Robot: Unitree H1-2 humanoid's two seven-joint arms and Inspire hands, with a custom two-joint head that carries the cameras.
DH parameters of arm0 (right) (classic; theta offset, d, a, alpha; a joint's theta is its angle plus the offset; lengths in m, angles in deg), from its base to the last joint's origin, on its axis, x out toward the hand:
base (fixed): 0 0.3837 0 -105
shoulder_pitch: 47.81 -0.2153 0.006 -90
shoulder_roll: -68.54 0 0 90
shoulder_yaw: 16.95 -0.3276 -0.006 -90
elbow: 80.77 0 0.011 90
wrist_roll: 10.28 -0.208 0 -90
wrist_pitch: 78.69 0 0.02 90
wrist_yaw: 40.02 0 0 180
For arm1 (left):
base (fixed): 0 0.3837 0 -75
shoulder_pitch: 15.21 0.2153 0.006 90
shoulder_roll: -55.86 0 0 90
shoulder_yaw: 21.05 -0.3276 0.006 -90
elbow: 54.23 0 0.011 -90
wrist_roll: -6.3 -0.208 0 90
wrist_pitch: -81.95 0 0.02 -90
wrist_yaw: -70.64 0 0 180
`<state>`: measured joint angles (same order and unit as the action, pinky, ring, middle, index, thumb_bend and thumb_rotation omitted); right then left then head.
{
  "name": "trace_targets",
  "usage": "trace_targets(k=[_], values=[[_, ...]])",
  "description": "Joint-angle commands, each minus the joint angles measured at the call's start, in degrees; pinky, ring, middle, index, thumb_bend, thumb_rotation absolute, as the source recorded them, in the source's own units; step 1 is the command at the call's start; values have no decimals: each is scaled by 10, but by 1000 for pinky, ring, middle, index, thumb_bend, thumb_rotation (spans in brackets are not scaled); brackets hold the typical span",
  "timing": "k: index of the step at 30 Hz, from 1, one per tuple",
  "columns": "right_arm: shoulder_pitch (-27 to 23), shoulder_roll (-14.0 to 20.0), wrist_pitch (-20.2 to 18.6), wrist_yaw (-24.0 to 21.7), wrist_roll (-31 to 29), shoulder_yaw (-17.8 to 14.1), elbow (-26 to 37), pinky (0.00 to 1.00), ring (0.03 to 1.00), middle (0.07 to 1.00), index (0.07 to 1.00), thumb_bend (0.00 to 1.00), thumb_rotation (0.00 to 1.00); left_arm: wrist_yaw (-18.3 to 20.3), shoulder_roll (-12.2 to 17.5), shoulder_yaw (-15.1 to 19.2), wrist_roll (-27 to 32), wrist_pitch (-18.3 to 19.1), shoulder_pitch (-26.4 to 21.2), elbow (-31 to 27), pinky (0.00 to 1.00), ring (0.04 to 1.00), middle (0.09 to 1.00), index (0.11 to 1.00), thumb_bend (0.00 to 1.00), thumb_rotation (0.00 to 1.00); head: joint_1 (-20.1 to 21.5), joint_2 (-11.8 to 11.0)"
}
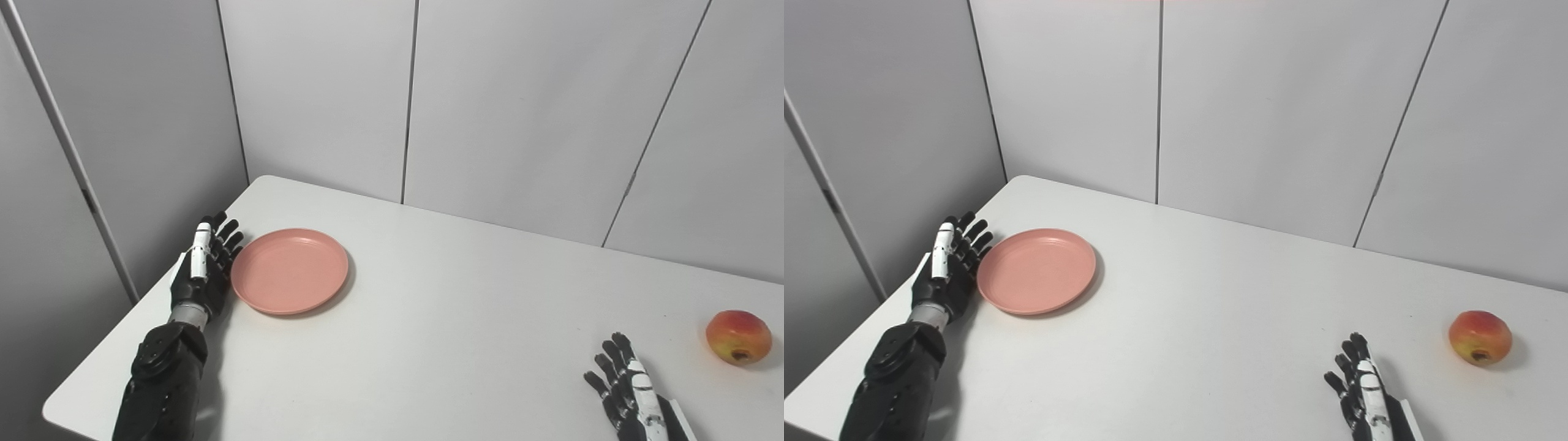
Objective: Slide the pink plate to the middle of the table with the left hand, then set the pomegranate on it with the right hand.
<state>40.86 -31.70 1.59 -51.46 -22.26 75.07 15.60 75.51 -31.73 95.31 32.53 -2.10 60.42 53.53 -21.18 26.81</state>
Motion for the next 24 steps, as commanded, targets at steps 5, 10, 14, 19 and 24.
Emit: trace_targets(k=[5,10,14,19,24], values=[[-10,1,17,-2,1,-2,8,1000,1000,1000,1000,81,1000,2,3,-18,-5,6,-8,-19,937,925,931,923,380,1000,0,1],[-11,1,14,-1,5,-2,8,1000,1000,1000,1000,85,1000,5,4,-26,-5,3,-11,-9,914,913,919,916,383,1000,3,3],[-11,-1,13,-1,6,-2,9,1000,1000,1000,1000,81,1000,5,2,-33,-1,12,-12,-11,904,910,919,917,391,1000,6,4],[-12,-3,7,0,3,-3,7,1000,1000,1000,1000,101,1000,-6,-6,-43,-7,24,-11,-24,894,903,908,907,377,1000,10,6],[-12,-4,7,0,5,-1,11,1000,1000,1000,1000,108,1000,-20,-19,-49,-5,51,-13,-44,901,899,907,907,365,1000,14,8]])
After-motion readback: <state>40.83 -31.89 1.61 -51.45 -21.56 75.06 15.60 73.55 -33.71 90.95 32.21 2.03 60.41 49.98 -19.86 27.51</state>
